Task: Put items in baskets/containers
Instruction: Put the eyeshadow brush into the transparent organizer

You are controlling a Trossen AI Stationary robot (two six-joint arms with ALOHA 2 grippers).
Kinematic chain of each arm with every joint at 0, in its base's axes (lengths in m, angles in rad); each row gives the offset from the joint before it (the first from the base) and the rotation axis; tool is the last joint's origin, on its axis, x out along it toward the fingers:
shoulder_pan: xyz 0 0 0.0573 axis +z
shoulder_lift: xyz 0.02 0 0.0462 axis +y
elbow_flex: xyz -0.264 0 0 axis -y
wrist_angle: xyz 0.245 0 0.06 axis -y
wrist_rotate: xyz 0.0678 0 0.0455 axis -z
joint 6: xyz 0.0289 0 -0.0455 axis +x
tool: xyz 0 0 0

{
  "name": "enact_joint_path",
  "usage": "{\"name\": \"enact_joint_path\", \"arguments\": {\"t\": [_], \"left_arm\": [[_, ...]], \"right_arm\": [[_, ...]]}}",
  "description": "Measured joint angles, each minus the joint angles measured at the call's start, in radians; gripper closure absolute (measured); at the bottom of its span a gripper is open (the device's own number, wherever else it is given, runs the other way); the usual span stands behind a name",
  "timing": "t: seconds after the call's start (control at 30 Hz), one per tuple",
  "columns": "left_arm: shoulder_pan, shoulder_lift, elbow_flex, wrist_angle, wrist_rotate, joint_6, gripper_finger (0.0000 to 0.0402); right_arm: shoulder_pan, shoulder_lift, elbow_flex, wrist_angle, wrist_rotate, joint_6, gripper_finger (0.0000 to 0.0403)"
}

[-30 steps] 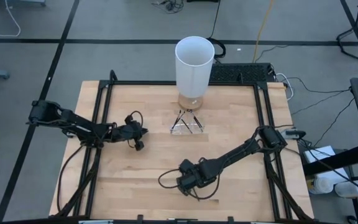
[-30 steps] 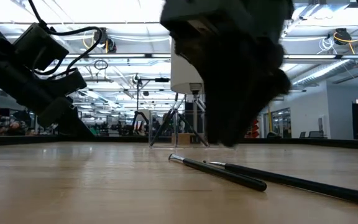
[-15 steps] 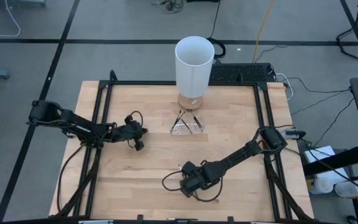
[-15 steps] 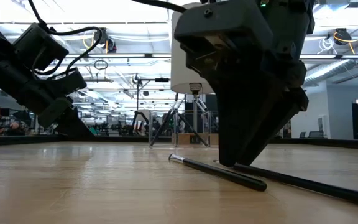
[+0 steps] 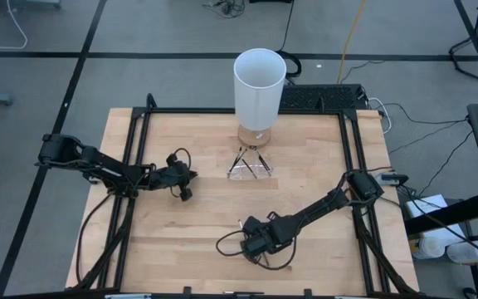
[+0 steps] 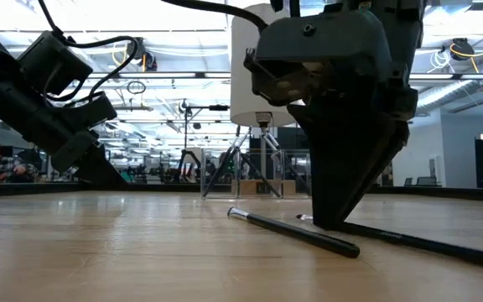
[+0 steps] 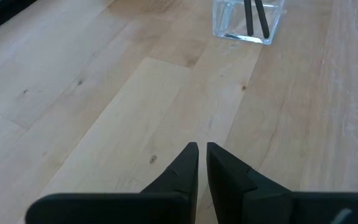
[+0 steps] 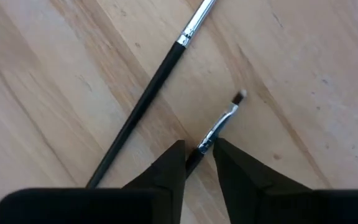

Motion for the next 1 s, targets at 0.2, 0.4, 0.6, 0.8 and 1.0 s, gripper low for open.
{"name": "enact_joint_path", "arguments": {"t": [0.2,0.4,0.6,0.8,1.0], "left_arm": [[0.0,0.0,0.0,0.0,0.0,0.0,0.036],[0.0,0.0,0.0,-0.001,0.0,0.0,0.036],[0.0,0.0,0.0,-0.002,0.0,0.0,0.036],[0.0,0.0,0.0,-0.003,0.0,0.0,0.036],[0.0,0.0,0.0,-0.006,0.0,0.0,0.036]], "right_arm": [[0.004,0.0,-0.019,-0.019,-0.012,-0.083,0.0361],[0.007,0.0,-0.072,0.001,-0.034,-0.131,0.0391],[0.007,-0.001,-0.103,0.037,-0.044,-0.138,0.0395],[0.01,-0.014,-0.108,0.102,0.008,-0.167,0.0401],[0.016,-0.066,-0.11,0.157,0.114,-0.182,0.0402]]}}
